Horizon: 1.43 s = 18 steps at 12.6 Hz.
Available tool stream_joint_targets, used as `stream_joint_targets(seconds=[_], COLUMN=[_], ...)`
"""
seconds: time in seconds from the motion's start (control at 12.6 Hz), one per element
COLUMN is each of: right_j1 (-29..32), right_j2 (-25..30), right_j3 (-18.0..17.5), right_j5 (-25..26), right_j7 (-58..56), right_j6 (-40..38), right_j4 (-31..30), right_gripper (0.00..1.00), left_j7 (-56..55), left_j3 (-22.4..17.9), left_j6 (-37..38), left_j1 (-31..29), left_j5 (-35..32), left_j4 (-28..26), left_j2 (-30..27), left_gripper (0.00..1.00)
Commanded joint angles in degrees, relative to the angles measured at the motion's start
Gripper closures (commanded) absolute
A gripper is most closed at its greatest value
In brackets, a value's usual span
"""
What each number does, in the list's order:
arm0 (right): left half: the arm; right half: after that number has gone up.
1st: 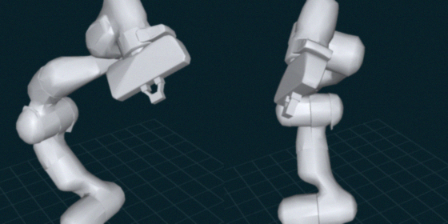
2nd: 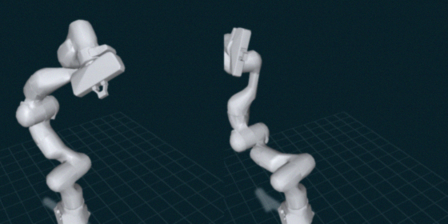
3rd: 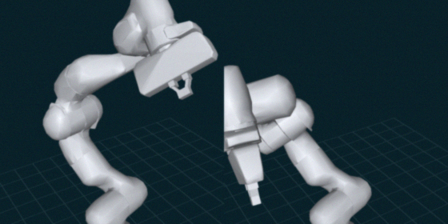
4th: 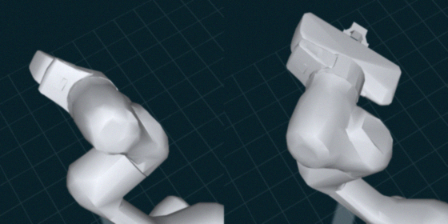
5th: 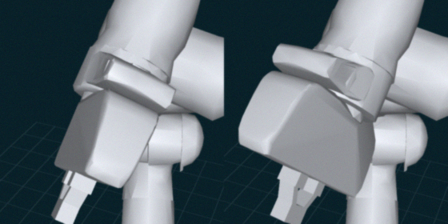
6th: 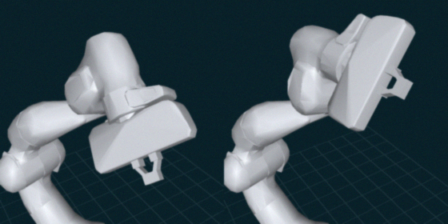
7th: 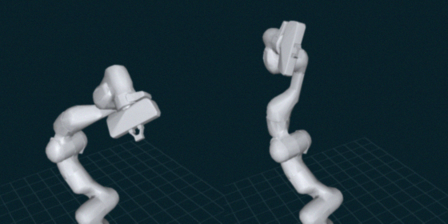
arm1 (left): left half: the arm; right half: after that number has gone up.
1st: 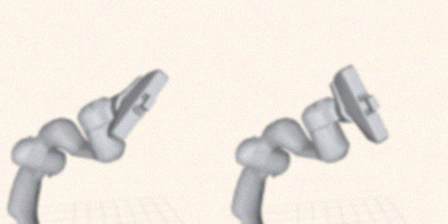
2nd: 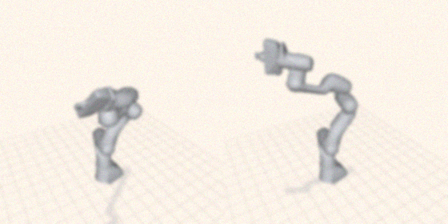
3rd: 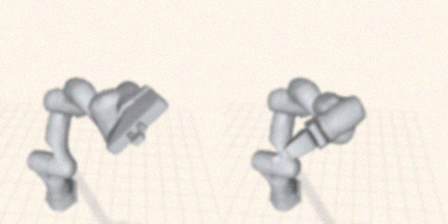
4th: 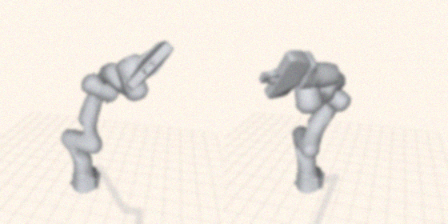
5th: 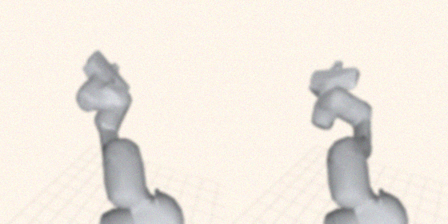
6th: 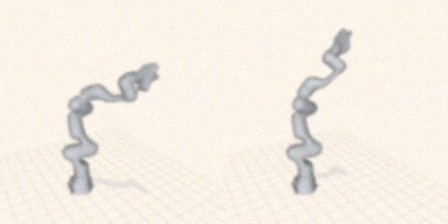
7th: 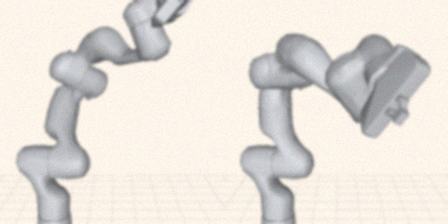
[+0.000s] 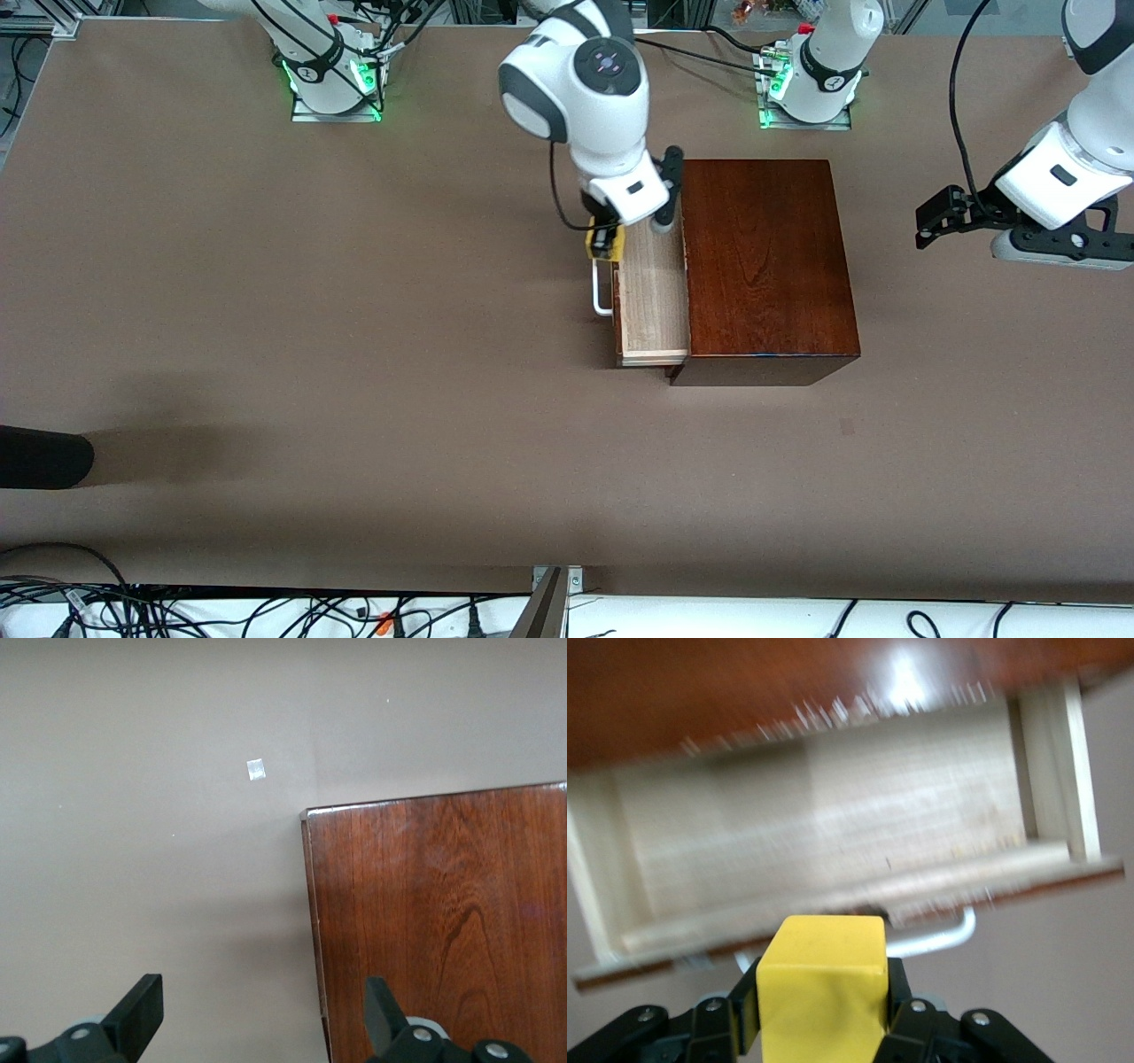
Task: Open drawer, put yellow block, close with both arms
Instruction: 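Lower the yellow cube into the drawer and open the right gripper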
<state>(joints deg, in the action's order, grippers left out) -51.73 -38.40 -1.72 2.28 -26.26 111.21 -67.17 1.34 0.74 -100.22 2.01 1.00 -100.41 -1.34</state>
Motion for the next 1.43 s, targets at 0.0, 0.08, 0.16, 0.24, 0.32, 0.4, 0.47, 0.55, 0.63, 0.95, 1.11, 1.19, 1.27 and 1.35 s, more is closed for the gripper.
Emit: stream_joint_targets(seconds=[0.0, 0.08, 0.16, 0.24, 0.32, 0.4, 0.47, 0.55, 0.63, 0.95, 1.11, 1.19, 1.27, 1.35], right_j1=[-1.7, -2.7, -3.4, -3.4, -3.5, -4.0, -4.5, -4.7, -5.2, -5.5, -6.0, -6.0, -6.0, -5.9], right_j2=[-1.7, -1.7, -1.7, -1.8, -2.0, -2.4, -3.2, -4.0, -5.2, -7.8, -9.1, -9.8, -10.5, -10.9], right_j3=[0.9, 1.0, 1.2, 1.1, 1.0, 1.0, 1.1, 1.0, 1.1, 1.0, 1.0, 1.0, 1.1, 1.2], right_j5=[0.6, 0.6, 1.1, 1.9, 2.4, 2.5, 2.9, 4.1, 4.7, 7.5, 8.6, 9.1, 9.2, 10.1], right_j7=[0.2, 0.3, 0.8, 0.6, 0.7, 0.8, 0.9, 0.9, 0.9, 1.1, 1.1, 1.0, 0.9, 0.5], right_j6=[-4.2, -4.4, -4.2, -3.8, -3.5, -2.9, -2.1, -0.5, 1.2, 4.6, 4.9, 5.7, 5.9, 6.0], right_j4=[4.9, 5.2, 5.7, 6.3, 6.3, 6.3, 6.3, 6.3, 6.3, 6.3, 6.3, 6.3, 6.3, 6.3], right_gripper=[0.82, 0.82, 0.82, 0.82, 0.82, 0.82, 0.82, 0.82, 0.82, 0.81, 0.81, 0.81, 0.81, 0.80], left_j7=[-0.8, -1.1, -1.1, -1.1, -1.0, -1.0, -1.1, -1.0, -1.0, -0.7, -0.7, -0.8, -1.0, -1.0], left_j3=[-0.5, -0.6, -0.5, -0.3, -0.5, -0.5, -0.5, -0.6, -0.6, -0.7, -0.6, -0.6, -0.5, -0.4], left_j6=[-0.6, 0.6, 1.0, 1.2, 1.6, 2.9, 3.4, 3.4, 3.4, 3.5, 3.5, 3.6, 3.6, 3.6], left_j1=[0.2, -0.1, -0.1, -0.1, -0.2, -0.2, -0.2, -0.2, -0.2, -0.2, -0.2, -0.2, -0.2, -0.2], left_j5=[1.3, 0.9, 0.3, -0.6, -1.2, -1.2, -1.2, -1.2, -1.2, -1.2, -1.2, -1.2, -1.2, -1.2], left_j4=[-1.6, -0.6, -0.1, -0.1, 0.0, 0.0, 0.4, 0.6, 0.7, 0.7, 0.7, 0.7, 0.7, 0.7], left_j2=[-1.7, -1.1, -1.2, -1.2, -1.2, -1.2, -1.2, -1.2, -1.1, -1.1, -1.1, -1.2, -1.1, -1.1], left_gripper=[0.00, 0.00, 0.00, 0.00, 0.00, 0.00, 0.00, 0.00, 0.00, 0.00, 0.00, 0.00, 0.00, 0.00])
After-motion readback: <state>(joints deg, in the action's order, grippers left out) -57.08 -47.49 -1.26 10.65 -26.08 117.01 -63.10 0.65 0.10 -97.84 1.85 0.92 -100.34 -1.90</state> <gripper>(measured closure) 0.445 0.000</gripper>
